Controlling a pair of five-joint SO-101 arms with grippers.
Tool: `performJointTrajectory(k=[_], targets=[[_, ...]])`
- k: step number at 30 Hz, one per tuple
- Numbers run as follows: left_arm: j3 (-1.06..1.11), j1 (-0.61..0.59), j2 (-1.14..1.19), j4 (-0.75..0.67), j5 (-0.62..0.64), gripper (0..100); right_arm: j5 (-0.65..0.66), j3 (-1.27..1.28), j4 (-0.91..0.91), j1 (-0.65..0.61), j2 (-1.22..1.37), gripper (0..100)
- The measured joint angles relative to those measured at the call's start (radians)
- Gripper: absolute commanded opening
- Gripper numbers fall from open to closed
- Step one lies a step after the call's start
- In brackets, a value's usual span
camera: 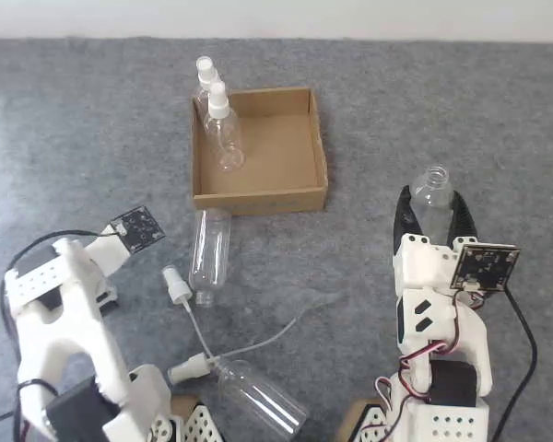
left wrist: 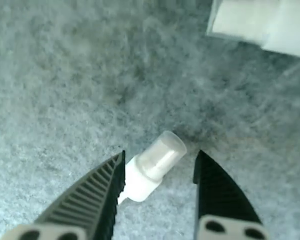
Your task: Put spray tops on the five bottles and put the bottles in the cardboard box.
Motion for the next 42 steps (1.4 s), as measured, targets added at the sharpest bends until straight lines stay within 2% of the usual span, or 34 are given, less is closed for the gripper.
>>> performJointTrajectory(k=[12, 17, 27, 34, 38, 42], targets=[[0.000, 0.008, 0.000, -0.002, -0.006, 19, 0.000, 0.000, 0.000, 0.000, 0.000, 0.6], [0.000, 0.002, 0.000, -0.002, -0.074, 14, 0.000, 0.000, 0.000, 0.000, 0.000, 0.6], [0.000, -0.025, 0.034, -0.002, -0.195, 14, 0.000, 0.000, 0.000, 0.000, 0.000, 0.6], [-0.098, -0.023, 0.238, -0.020, -0.163, 14, 0.000, 0.000, 0.000, 0.000, 0.000, 0.6], [-0.212, -0.028, 0.331, 0.068, -0.115, 14, 0.000, 0.000, 0.000, 0.000, 0.000, 0.6], [-0.308, -0.028, 0.405, 0.160, -0.080, 6, 0.000, 0.000, 0.000, 0.000, 0.000, 0.6]])
